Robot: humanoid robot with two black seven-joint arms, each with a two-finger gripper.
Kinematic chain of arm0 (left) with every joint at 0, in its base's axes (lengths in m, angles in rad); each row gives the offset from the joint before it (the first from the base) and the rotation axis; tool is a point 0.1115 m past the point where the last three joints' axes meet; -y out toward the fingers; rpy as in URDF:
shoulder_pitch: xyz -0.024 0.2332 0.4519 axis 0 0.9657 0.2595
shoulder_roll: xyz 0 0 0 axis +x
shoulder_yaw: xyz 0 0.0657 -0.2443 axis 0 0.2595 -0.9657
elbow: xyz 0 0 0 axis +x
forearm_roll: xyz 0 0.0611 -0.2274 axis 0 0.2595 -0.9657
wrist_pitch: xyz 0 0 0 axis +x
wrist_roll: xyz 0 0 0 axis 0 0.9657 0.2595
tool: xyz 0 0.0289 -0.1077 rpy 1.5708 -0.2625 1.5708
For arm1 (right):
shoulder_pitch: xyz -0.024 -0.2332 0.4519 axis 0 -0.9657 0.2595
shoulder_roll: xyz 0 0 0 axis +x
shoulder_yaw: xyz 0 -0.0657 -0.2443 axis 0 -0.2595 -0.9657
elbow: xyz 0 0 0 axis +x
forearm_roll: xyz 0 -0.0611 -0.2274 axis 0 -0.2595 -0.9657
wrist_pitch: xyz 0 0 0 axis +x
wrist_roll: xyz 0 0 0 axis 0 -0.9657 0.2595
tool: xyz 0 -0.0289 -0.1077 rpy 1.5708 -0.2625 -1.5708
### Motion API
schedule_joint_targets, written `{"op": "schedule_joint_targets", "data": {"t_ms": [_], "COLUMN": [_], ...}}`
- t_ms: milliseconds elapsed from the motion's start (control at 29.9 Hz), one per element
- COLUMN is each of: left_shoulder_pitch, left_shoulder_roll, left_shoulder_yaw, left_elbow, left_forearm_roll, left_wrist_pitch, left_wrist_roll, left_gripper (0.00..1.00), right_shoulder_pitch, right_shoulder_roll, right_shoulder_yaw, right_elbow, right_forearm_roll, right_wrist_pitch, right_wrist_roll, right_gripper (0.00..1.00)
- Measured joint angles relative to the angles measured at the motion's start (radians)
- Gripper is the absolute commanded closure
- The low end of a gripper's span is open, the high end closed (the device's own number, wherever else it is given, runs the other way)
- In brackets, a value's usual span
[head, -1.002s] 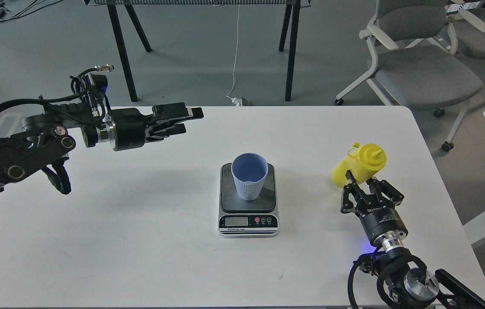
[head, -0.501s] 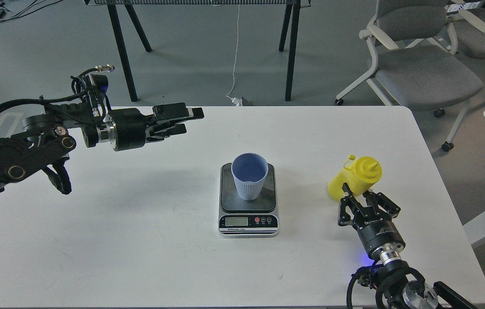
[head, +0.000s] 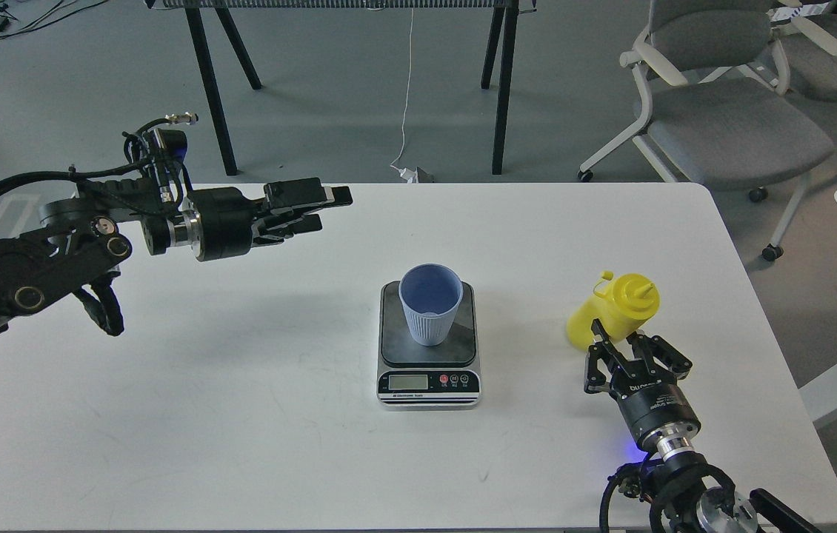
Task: Pour seasoning into cup on scale with both arms
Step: 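Set the yellow bottle down on the table and release it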
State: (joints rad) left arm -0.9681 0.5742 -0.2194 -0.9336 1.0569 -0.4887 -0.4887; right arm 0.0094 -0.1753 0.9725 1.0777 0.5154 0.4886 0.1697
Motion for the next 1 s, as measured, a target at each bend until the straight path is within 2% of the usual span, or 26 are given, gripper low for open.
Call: {"op": "schedule_joint_targets", "data": {"t_ms": [267, 768, 1002], "left_shoulder_pitch": [0.004, 0.012, 0.012], "left_shoulder_roll": [-0.001, -0.002, 0.000], "left_shoulder_yaw": [0.001, 0.003, 0.003], "left_elbow": [0.000, 0.000, 0.000], "left_forearm_roll": [0.000, 0.002, 0.002], "left_wrist_pitch": [0.000, 0.000, 0.000], "left_wrist_roll": [0.000, 0.000, 0.000], "left_gripper": [0.00, 0.00, 0.00], "right_shoulder_pitch": [0.007, -0.007, -0.086], "right_shoulder_roll": [-0.006, -0.041, -0.071], "right_shoulder_yaw": [-0.001, -0.001, -0.008], "right_elbow": [0.003, 0.066, 0.150], "right_forearm_roll": [-0.002, -0.044, -0.051], "right_wrist_pitch": [0.000, 0.000, 0.000], "right_wrist_roll": [-0.006, -0.007, -0.007], "right_gripper": [0.08, 0.05, 0.05]}}
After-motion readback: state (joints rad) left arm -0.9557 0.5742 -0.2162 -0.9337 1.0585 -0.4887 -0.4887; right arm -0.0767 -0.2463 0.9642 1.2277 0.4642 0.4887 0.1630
